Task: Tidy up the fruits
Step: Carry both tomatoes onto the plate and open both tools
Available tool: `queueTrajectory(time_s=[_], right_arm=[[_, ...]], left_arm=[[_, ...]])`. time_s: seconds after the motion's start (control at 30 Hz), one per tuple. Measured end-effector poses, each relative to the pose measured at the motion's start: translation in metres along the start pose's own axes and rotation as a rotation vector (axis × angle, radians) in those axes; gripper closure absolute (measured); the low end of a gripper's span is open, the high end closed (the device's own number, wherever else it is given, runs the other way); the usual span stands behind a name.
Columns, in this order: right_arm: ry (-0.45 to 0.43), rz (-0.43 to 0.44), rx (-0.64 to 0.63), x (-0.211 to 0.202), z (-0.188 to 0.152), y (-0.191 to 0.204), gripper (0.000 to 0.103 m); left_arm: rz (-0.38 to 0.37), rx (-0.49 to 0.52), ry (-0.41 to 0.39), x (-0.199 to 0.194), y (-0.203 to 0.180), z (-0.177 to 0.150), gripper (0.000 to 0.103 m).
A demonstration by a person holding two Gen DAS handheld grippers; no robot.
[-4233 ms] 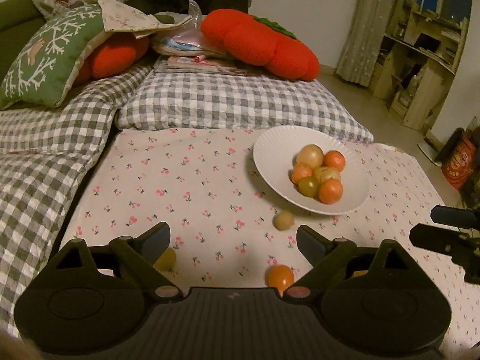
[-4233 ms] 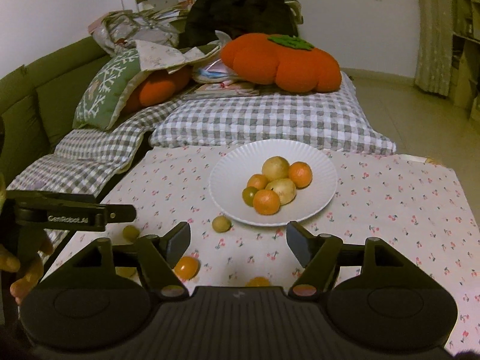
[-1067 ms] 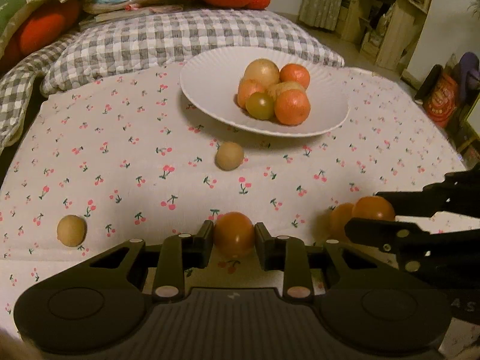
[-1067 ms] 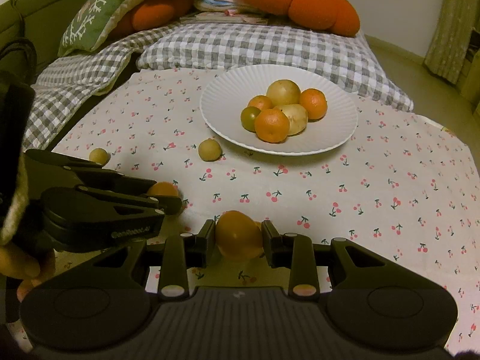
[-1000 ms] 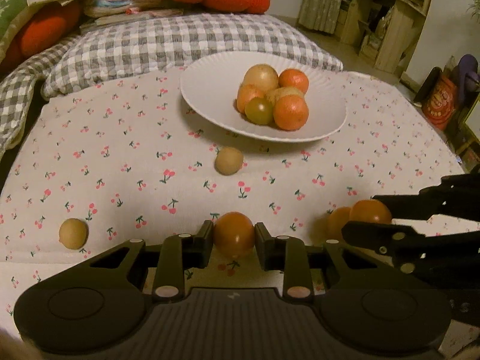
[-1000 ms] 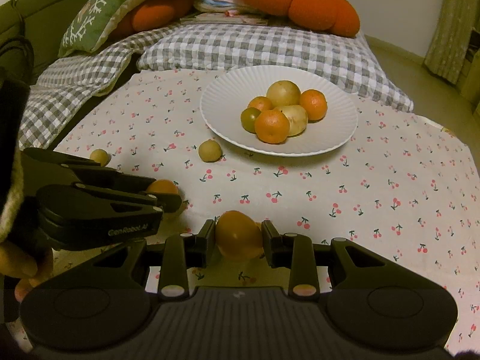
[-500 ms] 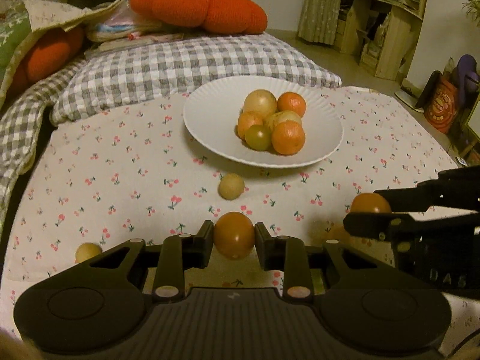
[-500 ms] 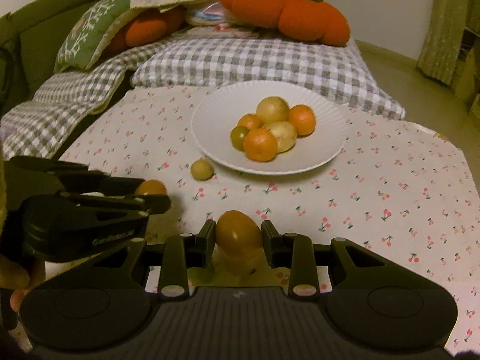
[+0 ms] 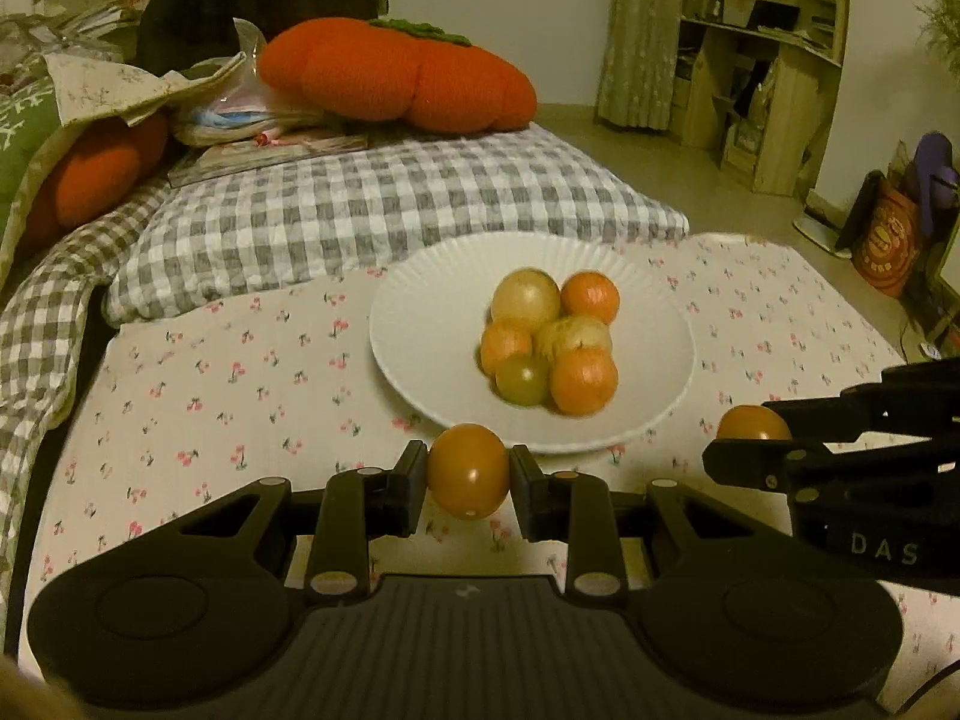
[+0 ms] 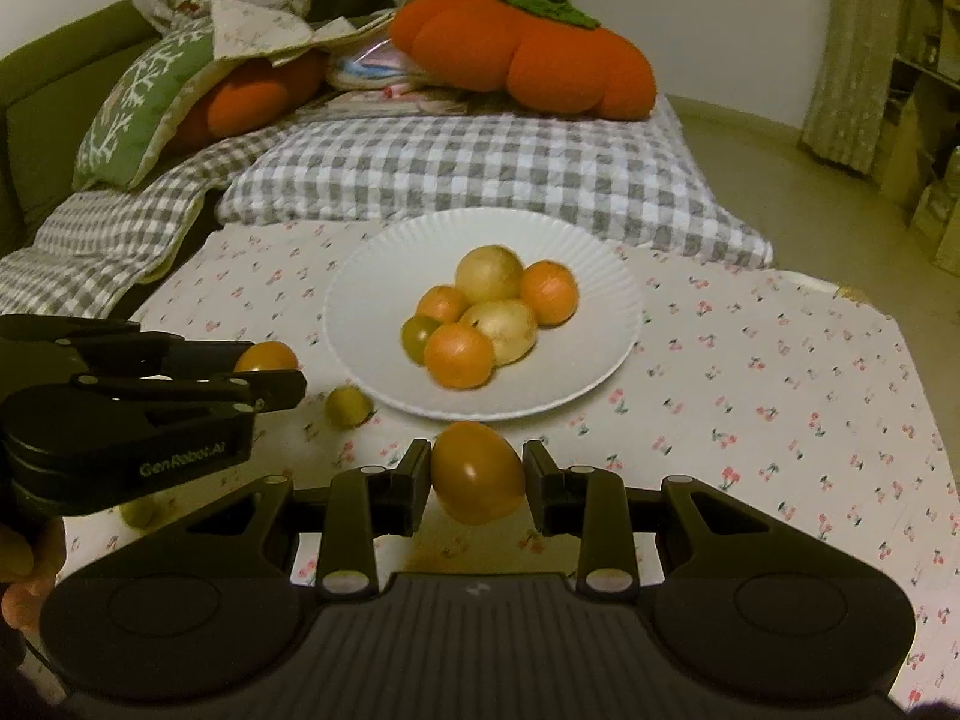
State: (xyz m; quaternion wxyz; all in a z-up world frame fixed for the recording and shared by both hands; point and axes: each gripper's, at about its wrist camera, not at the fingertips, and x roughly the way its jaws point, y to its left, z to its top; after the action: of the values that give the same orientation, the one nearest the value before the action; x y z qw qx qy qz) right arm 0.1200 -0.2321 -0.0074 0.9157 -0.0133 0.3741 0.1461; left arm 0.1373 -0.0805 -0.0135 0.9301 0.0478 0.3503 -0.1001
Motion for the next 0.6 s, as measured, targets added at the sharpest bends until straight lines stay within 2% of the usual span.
queueTrajectory(time_s=[0.17, 0.37, 0.6], right_arm=[[-0.028, -0.013, -0.001, 0.006, 0.009, -0.009, 0.073], [-0.029, -0.028, -0.053, 0.021, 0.013, -0.009, 0.073], [-0.033, -0.039, -0.072, 0.036, 0.018, -0.011, 0.073]], left_arm=[[-0.02, -0.045, -0.017, 0.012, 0.008, 0.011, 0.087], [-0.097, -0.099, -0.039, 0.028, 0.013, 0.02, 0.087], [-0.121, -0.125, -0.024, 0.042, 0.013, 0.023, 0.087]])
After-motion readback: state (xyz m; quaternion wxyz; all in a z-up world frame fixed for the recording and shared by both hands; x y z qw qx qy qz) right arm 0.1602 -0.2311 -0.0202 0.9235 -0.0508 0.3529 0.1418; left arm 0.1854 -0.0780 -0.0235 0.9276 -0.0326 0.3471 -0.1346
